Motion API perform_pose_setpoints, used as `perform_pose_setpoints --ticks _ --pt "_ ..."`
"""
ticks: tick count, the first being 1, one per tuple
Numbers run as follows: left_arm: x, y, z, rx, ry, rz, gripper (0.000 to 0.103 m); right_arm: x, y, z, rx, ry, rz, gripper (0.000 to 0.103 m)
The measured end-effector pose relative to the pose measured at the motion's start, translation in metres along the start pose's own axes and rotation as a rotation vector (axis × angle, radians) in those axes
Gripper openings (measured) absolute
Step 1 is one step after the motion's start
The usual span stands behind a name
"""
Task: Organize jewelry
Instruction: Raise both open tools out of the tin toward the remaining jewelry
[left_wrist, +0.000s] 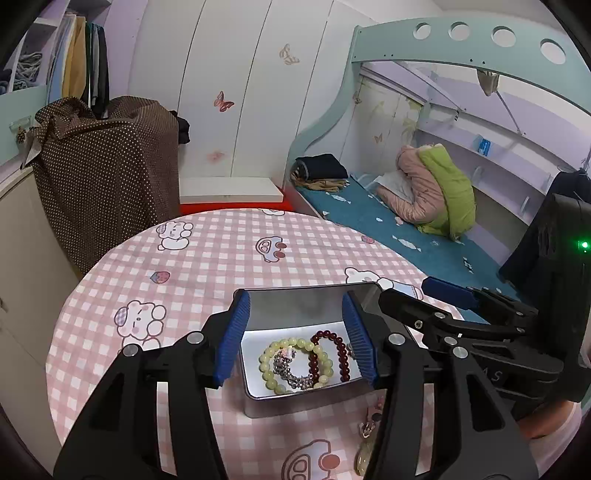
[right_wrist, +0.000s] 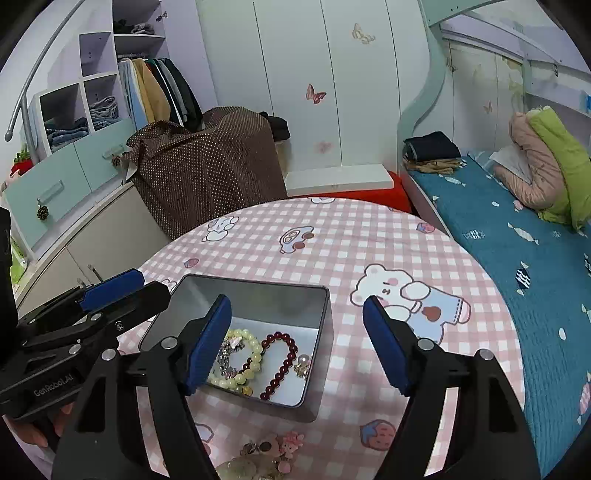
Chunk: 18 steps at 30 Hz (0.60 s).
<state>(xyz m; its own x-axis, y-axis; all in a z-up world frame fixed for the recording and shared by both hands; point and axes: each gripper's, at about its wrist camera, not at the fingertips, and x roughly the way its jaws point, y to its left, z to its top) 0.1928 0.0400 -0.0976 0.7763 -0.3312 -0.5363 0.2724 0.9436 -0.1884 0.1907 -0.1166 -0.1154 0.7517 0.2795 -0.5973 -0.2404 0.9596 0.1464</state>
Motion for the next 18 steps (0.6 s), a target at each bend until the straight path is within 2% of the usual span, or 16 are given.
perform_pose_setpoints --ticks 2,10,12,16,18 --pt "-0.001 0.000 -0.001 0.002 0.001 0.004 0.058 -0.001 -0.001 -0.001 0.001 0.005 0.002 0.073" --pt "-0.010 -0.002 -0.004 0.003 -0.001 0.010 0.063 -0.014 -0.002 -0.006 0.015 -0.004 -0.019 0.083" --pt "-0.013 -0.003 -0.006 0.002 -0.002 0.010 0.066 -0.017 -0.005 -0.009 0.032 -0.001 -0.028 0.088" --pt "-0.020 -0.006 -0.012 0.005 -0.002 0.012 0.073 -0.024 -0.010 -0.014 0.054 0.012 -0.048 0.089" --pt "-0.023 -0.008 -0.016 0.006 0.004 0.015 0.076 -0.029 -0.011 -0.017 0.057 0.014 -0.068 0.094"
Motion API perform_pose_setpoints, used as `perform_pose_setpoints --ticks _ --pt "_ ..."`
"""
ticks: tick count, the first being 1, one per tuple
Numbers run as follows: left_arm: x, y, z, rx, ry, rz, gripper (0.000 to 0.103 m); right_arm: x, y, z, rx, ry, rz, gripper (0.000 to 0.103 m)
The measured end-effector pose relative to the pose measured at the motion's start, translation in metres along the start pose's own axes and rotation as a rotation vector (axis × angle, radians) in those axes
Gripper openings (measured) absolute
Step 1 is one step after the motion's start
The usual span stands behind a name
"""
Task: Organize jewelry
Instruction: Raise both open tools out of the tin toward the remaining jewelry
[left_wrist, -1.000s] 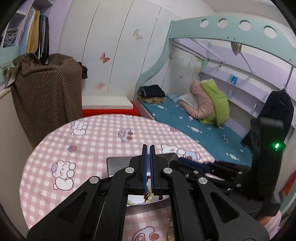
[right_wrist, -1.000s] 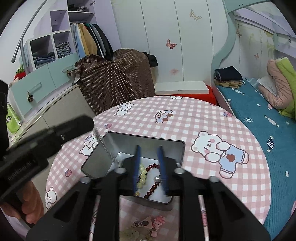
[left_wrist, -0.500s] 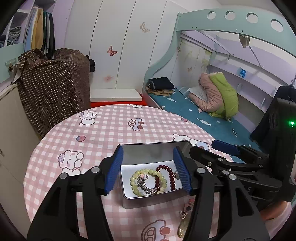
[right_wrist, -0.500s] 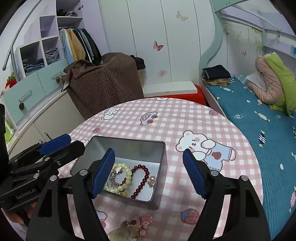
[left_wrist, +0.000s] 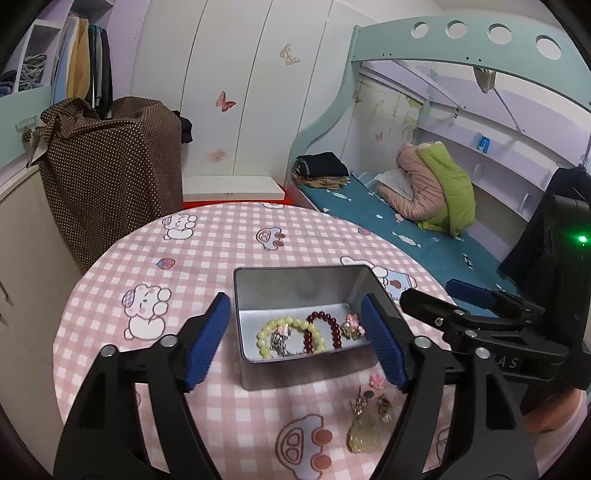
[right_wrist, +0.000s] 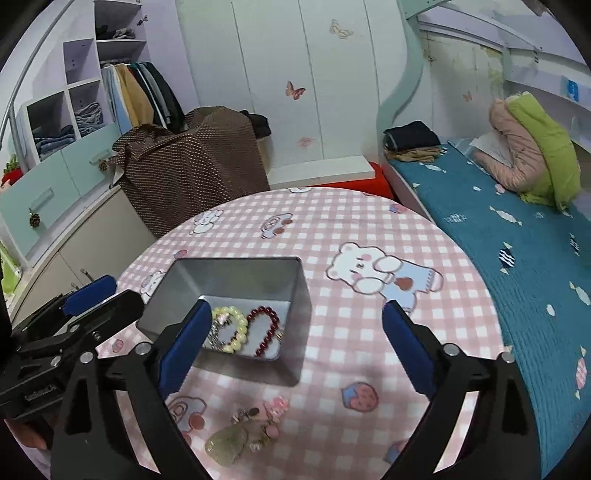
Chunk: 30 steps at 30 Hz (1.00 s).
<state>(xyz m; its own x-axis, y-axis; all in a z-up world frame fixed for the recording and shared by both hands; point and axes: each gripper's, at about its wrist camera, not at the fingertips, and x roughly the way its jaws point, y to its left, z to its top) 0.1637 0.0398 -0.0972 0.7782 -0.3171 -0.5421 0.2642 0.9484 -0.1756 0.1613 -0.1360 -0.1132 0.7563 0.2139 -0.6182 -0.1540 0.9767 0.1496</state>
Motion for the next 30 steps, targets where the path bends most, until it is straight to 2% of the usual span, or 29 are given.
perform_pose_setpoints --ticks 10,16,23,30 --pt "-0.012 -0.005 -0.024 -0.001 0.041 0.012 0.081 -0.023 -0.011 -0.020 0.025 0.005 -0.048 0.095" --pt "-0.016 -0.011 -0.041 0.003 0.076 -0.019 0.089 -0.030 -0.018 -0.036 0.042 0.008 -0.095 0.095" --pt "-0.012 -0.020 -0.056 0.021 0.119 -0.053 0.091 -0.026 -0.037 -0.057 0.122 0.024 -0.134 0.095" --pt "-0.004 -0.028 -0.069 0.043 0.144 -0.071 0.091 -0.033 -0.049 -0.074 0.168 -0.027 -0.146 0.095"
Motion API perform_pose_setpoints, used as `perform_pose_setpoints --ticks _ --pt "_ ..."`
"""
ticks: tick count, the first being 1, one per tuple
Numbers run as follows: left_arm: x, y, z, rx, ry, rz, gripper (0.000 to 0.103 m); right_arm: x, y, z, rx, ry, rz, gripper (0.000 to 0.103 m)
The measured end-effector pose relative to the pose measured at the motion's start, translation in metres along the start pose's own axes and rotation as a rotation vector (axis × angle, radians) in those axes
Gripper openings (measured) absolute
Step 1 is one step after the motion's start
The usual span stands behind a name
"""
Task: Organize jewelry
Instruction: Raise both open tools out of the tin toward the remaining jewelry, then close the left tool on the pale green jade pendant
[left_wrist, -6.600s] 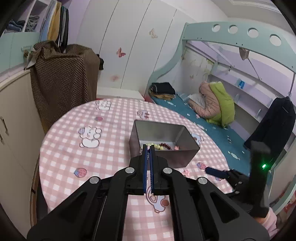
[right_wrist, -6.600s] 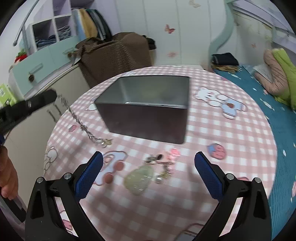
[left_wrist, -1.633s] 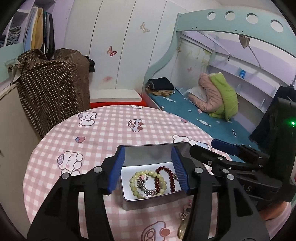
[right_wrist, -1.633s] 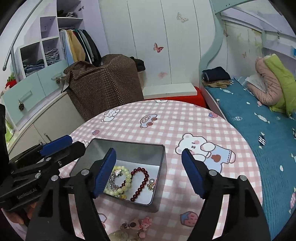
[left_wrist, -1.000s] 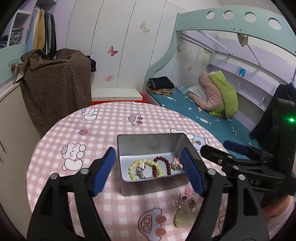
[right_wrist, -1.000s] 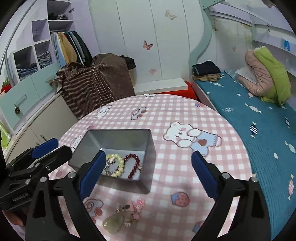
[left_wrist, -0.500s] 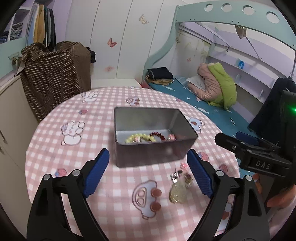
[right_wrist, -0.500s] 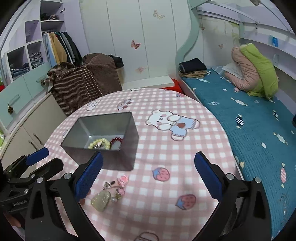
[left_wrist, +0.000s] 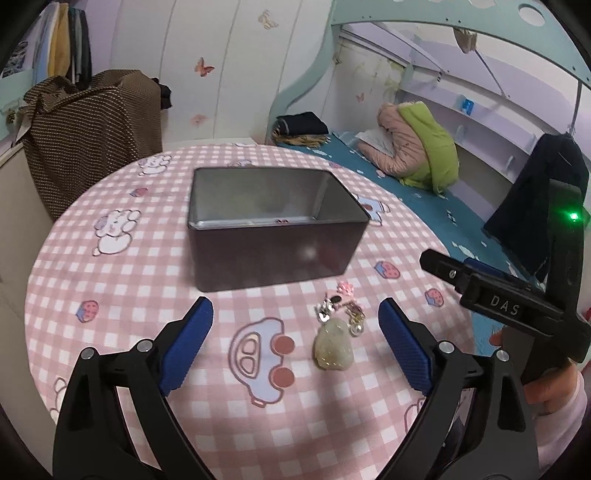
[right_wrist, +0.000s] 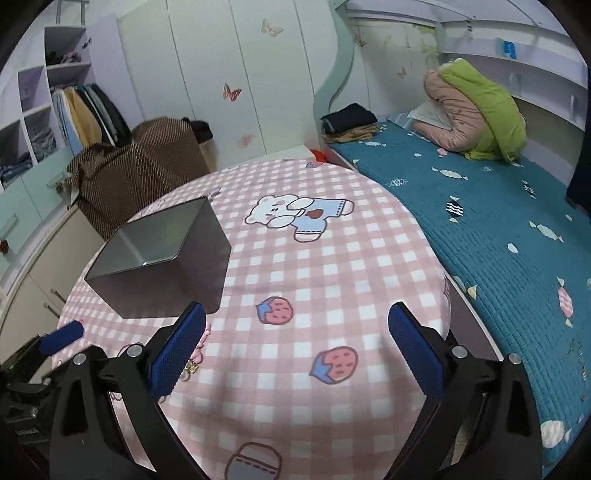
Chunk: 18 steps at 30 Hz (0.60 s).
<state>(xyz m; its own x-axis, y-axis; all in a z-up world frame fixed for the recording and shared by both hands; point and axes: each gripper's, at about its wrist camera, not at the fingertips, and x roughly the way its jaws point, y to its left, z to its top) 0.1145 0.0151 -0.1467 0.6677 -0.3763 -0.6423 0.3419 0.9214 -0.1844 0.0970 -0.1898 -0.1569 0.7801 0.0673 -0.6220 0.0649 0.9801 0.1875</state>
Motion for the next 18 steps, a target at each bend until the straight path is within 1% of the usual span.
perform_pose_setpoints --ticks 5,7,8,10,14,16,17,18 --pt "0.013 -0.009 -0.009 0.020 0.029 -0.009 0.091 -0.010 -0.005 -0.015 -0.007 -0.076 0.003 0.095" --pt "0.018 -0.010 -0.012 0.021 0.040 -0.001 0.091 -0.014 -0.003 -0.020 -0.030 -0.120 -0.028 0.095" --pt "0.020 -0.011 -0.013 0.020 0.039 0.008 0.091 -0.018 -0.002 -0.025 -0.048 -0.160 -0.053 0.095" --pt "0.024 -0.013 -0.015 0.024 0.041 0.009 0.091 -0.023 -0.001 -0.029 -0.066 -0.202 -0.057 0.095" --pt "0.029 -0.015 -0.017 0.020 0.044 -0.003 0.090 -0.028 -0.002 -0.035 -0.047 -0.262 -0.059 0.095" --pt "0.030 -0.015 -0.018 0.018 0.033 0.028 0.090 -0.028 -0.003 -0.038 -0.030 -0.278 -0.050 0.095" --pt "0.030 -0.015 -0.018 0.021 0.034 0.039 0.088 -0.029 -0.004 -0.039 -0.015 -0.290 -0.052 0.095" --pt "0.031 -0.016 -0.018 0.027 0.037 0.047 0.083 -0.029 -0.005 -0.040 -0.008 -0.296 -0.050 0.095"
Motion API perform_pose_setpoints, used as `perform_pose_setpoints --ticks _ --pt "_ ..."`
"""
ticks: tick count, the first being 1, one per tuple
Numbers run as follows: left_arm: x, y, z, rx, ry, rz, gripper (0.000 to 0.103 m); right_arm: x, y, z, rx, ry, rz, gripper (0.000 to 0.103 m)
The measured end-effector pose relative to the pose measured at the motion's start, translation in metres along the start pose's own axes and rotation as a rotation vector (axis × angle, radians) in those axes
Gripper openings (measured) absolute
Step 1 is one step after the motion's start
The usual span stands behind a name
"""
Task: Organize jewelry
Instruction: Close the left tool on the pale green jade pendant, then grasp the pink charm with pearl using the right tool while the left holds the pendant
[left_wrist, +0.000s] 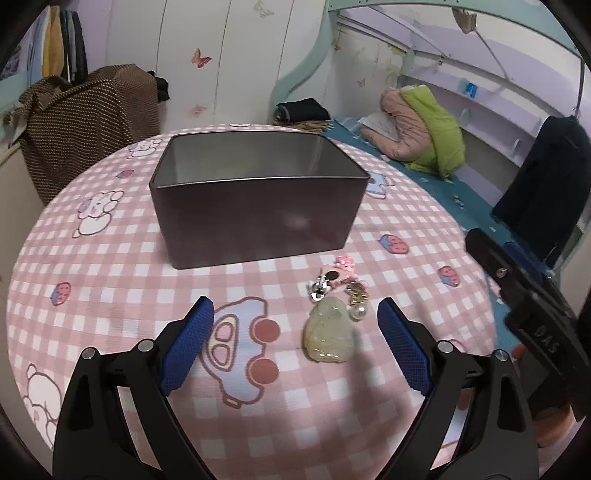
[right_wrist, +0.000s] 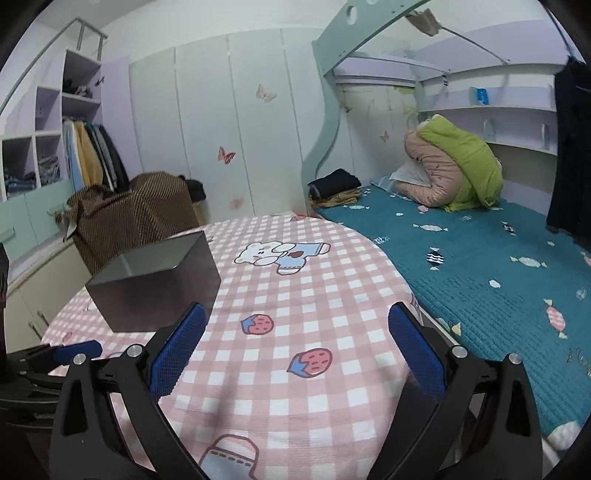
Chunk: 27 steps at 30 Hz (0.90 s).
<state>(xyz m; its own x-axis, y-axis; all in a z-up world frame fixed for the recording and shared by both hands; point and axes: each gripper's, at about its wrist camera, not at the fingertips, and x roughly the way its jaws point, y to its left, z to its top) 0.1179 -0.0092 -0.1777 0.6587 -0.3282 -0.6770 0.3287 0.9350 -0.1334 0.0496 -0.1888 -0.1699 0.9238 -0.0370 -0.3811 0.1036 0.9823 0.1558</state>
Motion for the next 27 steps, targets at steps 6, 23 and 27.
perform_pose_setpoints --ticks 6,23,27 --pt "0.009 0.000 -0.004 0.012 0.034 0.024 0.069 -0.008 0.001 -0.003 0.026 -0.058 0.009 0.095" --pt "0.005 -0.001 -0.009 0.002 0.035 -0.042 0.016 0.001 0.034 -0.006 -0.086 0.069 0.099 0.096" --pt "-0.003 0.011 -0.011 -0.030 0.017 -0.054 0.011 0.001 0.050 -0.008 -0.143 0.087 0.113 0.095"
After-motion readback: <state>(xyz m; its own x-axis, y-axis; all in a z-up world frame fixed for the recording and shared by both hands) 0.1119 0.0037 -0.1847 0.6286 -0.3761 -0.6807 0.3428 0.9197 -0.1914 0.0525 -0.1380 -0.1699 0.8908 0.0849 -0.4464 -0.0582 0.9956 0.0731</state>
